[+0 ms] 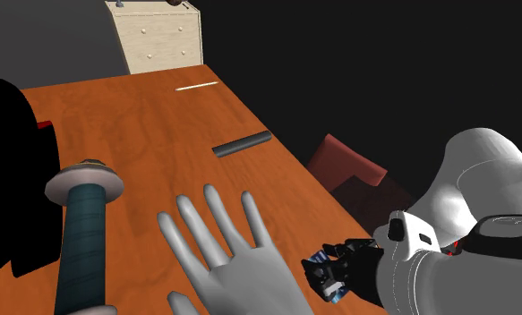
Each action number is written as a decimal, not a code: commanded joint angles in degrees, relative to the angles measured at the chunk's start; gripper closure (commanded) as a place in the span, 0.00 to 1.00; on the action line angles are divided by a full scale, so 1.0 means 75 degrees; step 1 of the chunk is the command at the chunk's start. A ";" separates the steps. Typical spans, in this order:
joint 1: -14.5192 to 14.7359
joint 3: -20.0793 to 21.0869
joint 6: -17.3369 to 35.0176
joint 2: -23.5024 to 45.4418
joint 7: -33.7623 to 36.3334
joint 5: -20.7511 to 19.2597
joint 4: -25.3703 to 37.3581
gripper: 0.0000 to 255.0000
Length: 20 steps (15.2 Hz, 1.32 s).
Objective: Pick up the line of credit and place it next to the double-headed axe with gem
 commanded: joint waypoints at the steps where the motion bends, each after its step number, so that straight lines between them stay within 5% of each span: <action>1: -0.0003 0.0005 0.0005 0.0004 0.0003 0.0000 0.0000 1.00; 2: -0.0003 0.0005 0.0005 0.0004 0.0003 0.0000 0.0000 1.00; 3: -0.0003 0.0005 0.0005 0.0004 0.0003 0.0000 0.0000 0.00; 8: -0.0003 0.0005 0.0005 0.0004 0.0003 0.0000 0.0000 0.00; 12: 0.0764 -0.0612 -0.1413 -0.0718 -0.0105 0.0035 0.0504 0.00; 20: 0.0764 -0.0612 -0.1413 -0.0718 -0.0105 0.0034 0.0504 0.00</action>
